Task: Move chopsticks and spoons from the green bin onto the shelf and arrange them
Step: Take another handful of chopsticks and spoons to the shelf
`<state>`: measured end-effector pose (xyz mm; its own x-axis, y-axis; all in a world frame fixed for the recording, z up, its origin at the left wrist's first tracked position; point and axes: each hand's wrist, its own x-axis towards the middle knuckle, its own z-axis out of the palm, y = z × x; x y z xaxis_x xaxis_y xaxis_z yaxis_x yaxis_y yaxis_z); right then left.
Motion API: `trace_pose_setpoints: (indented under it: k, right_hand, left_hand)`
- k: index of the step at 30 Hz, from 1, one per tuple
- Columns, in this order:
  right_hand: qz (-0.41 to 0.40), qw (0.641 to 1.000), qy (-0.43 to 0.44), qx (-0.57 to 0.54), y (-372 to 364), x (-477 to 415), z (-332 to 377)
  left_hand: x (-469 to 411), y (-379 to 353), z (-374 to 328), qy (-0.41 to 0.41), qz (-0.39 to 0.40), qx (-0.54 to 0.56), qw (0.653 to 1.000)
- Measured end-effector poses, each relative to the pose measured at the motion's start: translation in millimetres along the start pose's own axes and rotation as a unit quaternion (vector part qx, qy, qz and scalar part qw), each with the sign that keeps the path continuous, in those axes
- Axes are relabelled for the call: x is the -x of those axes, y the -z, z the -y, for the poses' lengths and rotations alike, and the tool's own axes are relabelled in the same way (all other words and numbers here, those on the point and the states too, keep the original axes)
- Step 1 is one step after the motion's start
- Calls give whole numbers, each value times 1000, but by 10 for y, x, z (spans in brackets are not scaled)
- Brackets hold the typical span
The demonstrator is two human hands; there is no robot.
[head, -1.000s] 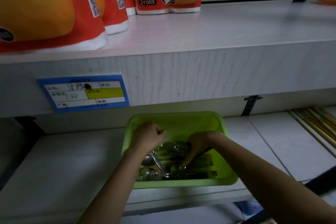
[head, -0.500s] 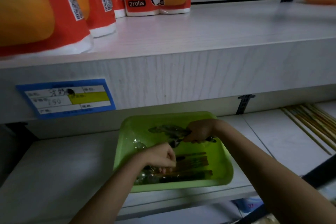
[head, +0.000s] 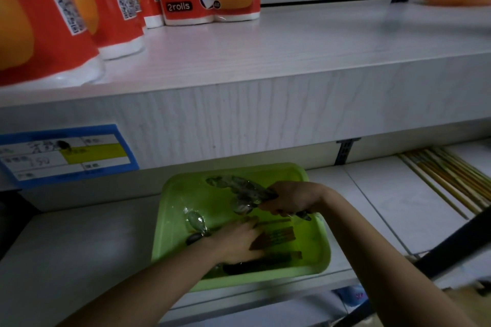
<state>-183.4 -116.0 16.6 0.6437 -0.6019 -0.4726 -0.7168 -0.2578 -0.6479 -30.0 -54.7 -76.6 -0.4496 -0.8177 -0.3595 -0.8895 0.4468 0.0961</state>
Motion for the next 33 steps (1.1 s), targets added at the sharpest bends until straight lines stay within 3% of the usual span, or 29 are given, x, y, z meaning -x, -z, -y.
trace_pose_setpoints:
  k: [11,21,33]
  right_hand:
    - [-3,1000,-2,-13,-19,-5,-13]
    - [-2,1000,-14,-5,-6,-51,-11]
    - [-7,999,-34,28,38,-30,27]
  left_hand:
    - [-56,-101,-2,5,-11,20,1000]
    - [-92,52,-47,47,48,-1,998]
    - [-119,160,86,48,58,205,976]
